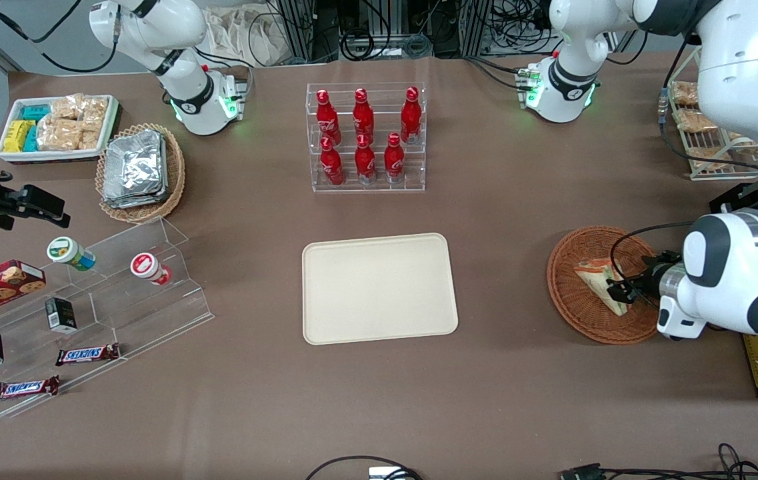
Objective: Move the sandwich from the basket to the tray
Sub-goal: 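Lower the open left gripper around the sandwich and close it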
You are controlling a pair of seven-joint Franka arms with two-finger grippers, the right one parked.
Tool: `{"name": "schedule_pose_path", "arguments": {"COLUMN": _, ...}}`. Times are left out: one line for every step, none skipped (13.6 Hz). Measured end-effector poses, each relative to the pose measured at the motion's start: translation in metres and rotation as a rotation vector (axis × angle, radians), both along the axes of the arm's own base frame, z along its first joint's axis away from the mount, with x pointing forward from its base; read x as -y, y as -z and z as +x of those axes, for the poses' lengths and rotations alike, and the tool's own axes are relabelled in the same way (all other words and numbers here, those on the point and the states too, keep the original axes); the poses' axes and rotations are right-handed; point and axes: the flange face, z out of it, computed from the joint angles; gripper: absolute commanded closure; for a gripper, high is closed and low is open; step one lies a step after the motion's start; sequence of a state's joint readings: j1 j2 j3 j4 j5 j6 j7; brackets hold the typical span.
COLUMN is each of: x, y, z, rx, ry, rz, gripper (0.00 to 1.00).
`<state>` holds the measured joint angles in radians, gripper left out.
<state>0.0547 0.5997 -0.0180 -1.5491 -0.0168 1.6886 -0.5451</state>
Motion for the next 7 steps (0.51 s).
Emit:
{"name": "schedule_pose_path", "arguments": {"x": -0.001, "y": 0.006, "z": 0.001, "rx": 0.003, "ry": -0.002, "rz": 0.001, "gripper": 0.0}}
{"name": "schedule_pose_path", "arguments": {"x": -0.002, "y": 0.013, "z": 0.002, "rx": 0.005, "ry": -0.003, "rz": 0.002, "gripper": 0.0}}
{"name": "schedule_pose_path", "arguments": {"x": -0.002, "y": 0.021, "z": 0.002, "rx": 0.005, "ry": -0.004, "rz": 0.002, "gripper": 0.0}}
{"name": "schedule_pose_path", "arguments": {"x": -0.002, "y": 0.027, "z": 0.002, "rx": 0.005, "ry": -0.004, "rz": 0.001, "gripper": 0.0}}
{"name": "schedule_pose_path", "arguments": {"x": -0.002, "y": 0.031, "z": 0.002, "rx": 0.003, "ry": -0.005, "rz": 0.001, "gripper": 0.0}}
{"name": "schedule_pose_path", "arguments": {"x": -0.002, "y": 0.034, "z": 0.002, "rx": 0.001, "ry": -0.007, "rz": -0.002, "gripper": 0.0}}
{"name": "schedule_pose_path", "arguments": {"x": -0.001, "y": 0.037, "z": 0.002, "rx": -0.001, "ry": -0.01, "rz": -0.007, "gripper": 0.0}}
